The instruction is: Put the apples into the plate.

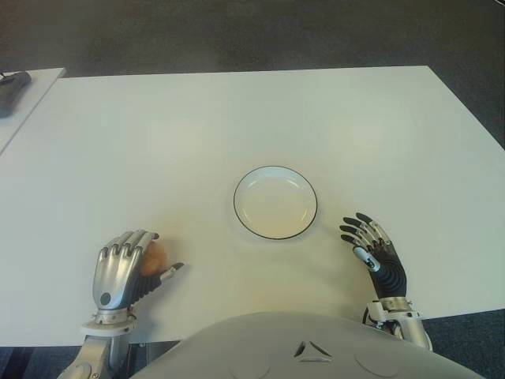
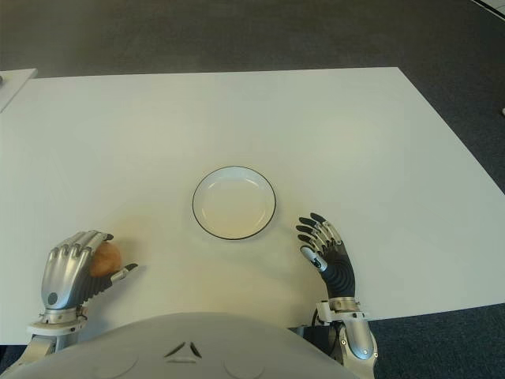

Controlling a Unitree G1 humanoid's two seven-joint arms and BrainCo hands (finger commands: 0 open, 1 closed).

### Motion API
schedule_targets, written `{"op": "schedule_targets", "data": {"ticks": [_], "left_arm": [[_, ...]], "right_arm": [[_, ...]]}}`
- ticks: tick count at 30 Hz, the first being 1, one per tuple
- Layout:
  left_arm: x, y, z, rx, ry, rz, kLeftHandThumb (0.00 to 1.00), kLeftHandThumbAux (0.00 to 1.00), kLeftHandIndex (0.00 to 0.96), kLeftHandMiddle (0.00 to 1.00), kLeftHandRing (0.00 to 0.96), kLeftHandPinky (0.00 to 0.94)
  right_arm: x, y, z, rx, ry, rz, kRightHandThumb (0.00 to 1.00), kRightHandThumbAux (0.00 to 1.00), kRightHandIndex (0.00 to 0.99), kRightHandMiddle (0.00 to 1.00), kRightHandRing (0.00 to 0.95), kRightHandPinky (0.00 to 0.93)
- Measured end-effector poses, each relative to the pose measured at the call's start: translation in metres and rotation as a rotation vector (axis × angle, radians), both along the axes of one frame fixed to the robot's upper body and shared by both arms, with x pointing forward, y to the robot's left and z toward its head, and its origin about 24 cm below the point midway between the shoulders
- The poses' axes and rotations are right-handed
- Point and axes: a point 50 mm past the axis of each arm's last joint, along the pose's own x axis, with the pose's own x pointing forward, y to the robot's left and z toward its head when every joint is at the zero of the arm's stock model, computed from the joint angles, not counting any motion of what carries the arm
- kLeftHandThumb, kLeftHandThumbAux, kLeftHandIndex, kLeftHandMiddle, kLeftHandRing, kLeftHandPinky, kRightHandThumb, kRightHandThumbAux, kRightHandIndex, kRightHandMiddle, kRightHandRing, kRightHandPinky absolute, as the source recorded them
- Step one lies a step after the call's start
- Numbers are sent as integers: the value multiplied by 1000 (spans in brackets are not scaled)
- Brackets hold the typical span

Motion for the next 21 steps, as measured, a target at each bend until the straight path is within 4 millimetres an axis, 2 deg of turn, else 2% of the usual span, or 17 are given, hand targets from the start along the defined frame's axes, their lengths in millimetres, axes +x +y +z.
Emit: {"op": "schedule_targets", "data": {"ticks": [21], "left_arm": [[4,-2,3,42,46,-26,855,664,405,538,852,842]], "right_arm": [[0,-2,0,-3,2,-22,458,619,174,284,281,294]]}}
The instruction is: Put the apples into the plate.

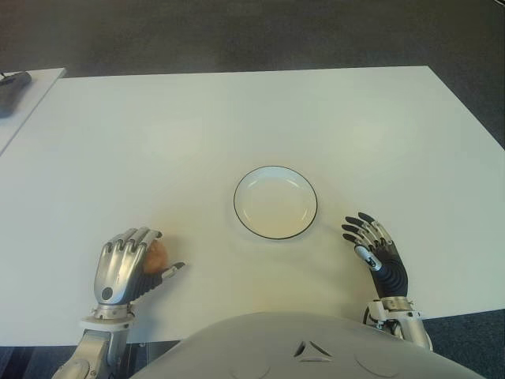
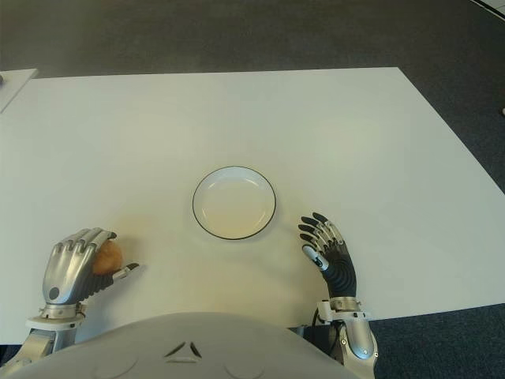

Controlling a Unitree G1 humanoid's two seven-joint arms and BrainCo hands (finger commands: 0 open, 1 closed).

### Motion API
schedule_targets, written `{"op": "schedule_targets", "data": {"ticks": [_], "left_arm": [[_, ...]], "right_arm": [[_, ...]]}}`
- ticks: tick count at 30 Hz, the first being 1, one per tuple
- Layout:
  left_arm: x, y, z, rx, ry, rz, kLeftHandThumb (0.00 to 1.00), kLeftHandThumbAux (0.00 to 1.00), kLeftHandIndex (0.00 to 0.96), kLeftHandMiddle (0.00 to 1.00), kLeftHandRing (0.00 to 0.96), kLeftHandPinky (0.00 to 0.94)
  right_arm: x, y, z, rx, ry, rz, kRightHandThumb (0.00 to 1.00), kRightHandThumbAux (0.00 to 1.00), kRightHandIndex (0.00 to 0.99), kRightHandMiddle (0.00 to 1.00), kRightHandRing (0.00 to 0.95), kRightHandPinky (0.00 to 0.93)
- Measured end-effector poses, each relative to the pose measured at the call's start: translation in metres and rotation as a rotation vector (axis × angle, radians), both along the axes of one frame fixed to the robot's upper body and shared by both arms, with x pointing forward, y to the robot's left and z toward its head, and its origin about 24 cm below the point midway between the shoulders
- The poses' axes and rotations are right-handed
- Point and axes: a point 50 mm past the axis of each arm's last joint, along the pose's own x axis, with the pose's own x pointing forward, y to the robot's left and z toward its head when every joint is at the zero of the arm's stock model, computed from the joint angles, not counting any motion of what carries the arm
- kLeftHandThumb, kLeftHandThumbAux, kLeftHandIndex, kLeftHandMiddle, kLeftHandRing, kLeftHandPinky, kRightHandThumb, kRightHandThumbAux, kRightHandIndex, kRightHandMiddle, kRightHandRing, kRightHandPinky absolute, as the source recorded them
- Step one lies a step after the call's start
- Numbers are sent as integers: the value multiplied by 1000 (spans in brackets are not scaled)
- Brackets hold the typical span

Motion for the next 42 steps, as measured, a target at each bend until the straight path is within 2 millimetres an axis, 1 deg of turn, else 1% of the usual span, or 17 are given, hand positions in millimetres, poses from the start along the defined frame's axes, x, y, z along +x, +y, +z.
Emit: {"op": "schedule_targets", "data": {"ticks": [6,10,17,24,28,36,42], "left_arm": [[1,1,1,17,0,-6,856,664,406,539,860,847],[5,0,5,14,5,-15,856,664,406,538,860,844],[26,-11,28,-18,27,-46,856,664,406,537,861,845],[48,-23,65,-13,-60,-77,855,664,405,535,858,843],[60,-30,81,-6,-93,-101,855,664,403,535,857,840],[87,-43,100,30,-133,-178,854,664,403,535,855,836],[99,-56,104,20,-168,-240,855,663,405,537,857,837]], "right_arm": [[1,0,0,3,1,-3,456,625,175,288,283,282],[1,0,-1,4,-1,-3,455,629,175,289,284,286],[3,0,-1,7,-4,-2,459,627,178,291,285,284],[4,0,-1,10,-4,-4,455,629,180,293,285,283],[4,0,-2,11,-5,-4,453,630,178,289,282,278],[5,2,-3,13,-7,-7,452,634,180,290,285,290],[5,4,-3,15,-10,-12,452,631,179,291,287,284]]}}
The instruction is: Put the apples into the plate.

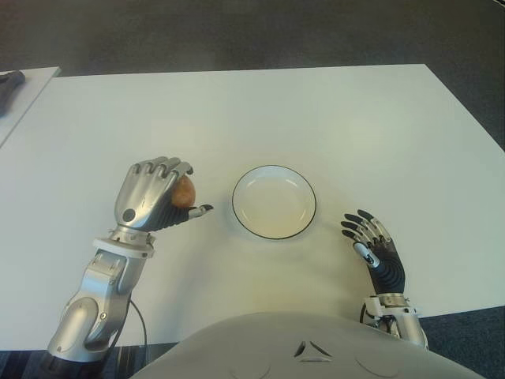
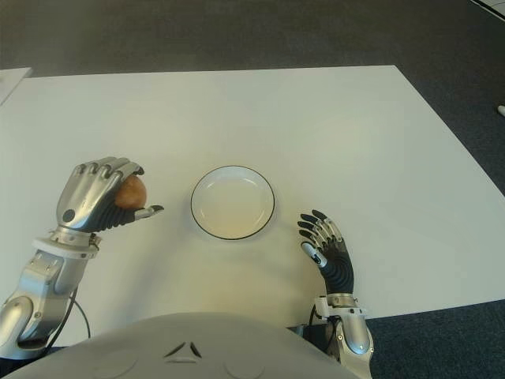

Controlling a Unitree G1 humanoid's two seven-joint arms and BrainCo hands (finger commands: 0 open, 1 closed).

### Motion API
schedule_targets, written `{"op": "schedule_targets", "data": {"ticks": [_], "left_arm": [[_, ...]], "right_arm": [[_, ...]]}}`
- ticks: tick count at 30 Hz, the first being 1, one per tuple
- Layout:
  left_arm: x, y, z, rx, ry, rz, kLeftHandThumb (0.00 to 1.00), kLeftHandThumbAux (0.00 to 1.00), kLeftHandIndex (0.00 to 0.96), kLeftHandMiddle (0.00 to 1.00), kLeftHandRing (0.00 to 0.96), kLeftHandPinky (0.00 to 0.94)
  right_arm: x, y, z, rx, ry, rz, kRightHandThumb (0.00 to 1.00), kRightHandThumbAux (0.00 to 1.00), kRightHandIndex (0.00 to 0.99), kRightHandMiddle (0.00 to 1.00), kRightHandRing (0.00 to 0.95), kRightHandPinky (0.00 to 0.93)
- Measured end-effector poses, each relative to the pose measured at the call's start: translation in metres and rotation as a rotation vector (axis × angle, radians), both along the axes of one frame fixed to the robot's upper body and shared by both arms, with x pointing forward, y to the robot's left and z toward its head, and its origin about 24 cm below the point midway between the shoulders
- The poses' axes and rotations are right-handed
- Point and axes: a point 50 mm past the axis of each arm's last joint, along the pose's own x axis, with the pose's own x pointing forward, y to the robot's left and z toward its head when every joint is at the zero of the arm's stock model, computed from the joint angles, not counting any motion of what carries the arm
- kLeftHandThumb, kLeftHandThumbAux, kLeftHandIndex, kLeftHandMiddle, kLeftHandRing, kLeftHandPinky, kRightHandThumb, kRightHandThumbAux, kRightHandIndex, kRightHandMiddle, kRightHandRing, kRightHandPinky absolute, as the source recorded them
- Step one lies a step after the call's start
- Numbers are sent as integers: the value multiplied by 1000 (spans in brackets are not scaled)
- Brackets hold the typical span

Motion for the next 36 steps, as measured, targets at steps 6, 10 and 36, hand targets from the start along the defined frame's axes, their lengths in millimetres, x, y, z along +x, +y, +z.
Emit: {"op": "schedule_targets", "data": {"ticks": [6,10,36], "left_arm": [[15,-19,-5,-5,-5,-72,856,663,407,538,862,842],[24,-30,-8,-2,0,-117,855,663,406,538,863,841],[66,-116,-41,-26,161,-302,856,664,406,526,817,788]], "right_arm": [[-1,0,0,-2,1,-3,447,629,176,289,284,268],[-1,0,0,-3,0,-2,436,634,174,290,281,261],[-5,7,0,7,-13,8,426,657,167,289,287,276]]}}
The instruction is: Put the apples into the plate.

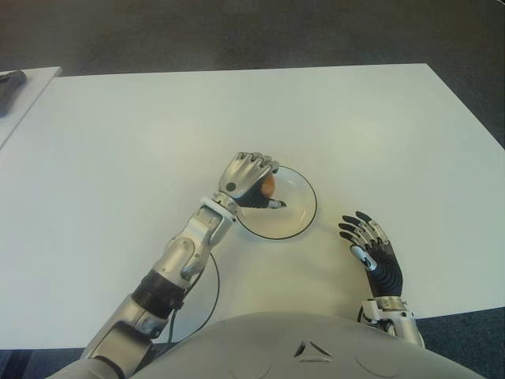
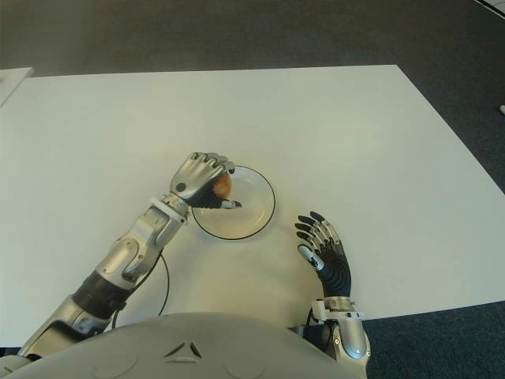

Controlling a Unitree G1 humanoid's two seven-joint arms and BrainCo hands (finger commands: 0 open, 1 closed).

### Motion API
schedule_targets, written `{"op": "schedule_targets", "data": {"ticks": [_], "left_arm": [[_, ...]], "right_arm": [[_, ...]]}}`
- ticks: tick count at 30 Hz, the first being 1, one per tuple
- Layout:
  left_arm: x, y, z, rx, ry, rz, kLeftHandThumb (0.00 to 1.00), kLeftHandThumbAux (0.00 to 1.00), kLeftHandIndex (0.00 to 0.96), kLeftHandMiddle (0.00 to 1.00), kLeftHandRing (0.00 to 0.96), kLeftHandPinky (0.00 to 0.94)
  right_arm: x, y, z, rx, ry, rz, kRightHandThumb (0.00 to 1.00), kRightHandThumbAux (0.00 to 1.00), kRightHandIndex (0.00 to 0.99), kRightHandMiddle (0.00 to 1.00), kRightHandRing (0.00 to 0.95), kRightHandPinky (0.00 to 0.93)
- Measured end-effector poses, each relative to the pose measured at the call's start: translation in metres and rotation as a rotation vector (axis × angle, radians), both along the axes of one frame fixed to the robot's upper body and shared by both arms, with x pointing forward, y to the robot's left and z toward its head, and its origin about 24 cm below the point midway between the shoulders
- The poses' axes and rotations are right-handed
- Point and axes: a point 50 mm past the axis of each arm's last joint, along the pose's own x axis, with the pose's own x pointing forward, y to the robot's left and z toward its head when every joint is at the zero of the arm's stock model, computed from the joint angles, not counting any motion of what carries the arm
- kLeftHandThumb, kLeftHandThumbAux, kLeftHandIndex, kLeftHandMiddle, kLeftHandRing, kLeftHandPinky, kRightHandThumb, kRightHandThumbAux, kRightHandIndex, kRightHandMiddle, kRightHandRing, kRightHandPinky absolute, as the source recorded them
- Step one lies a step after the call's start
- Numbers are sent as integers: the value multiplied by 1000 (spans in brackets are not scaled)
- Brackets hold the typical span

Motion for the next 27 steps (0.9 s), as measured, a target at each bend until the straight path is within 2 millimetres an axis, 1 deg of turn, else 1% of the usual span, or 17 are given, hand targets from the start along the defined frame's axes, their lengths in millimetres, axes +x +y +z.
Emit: {"op": "schedule_targets", "data": {"ticks": [4,7,16,27], "left_arm": [[6,-9,-2,-5,14,-7,855,664,405,524,808,785],[10,-17,-8,6,38,-12,855,665,404,524,805,784],[3,-39,-17,-3,88,-71,854,665,402,522,800,785],[5,-52,-23,-1,128,-110,854,664,404,527,802,784]], "right_arm": [[0,1,0,-1,-4,0,422,658,161,288,285,275],[-1,1,0,-3,-5,-2,422,660,159,289,286,277],[-5,2,0,-1,-2,-6,429,668,157,299,290,268],[-7,3,1,11,0,-38,462,654,157,299,298,305]]}}
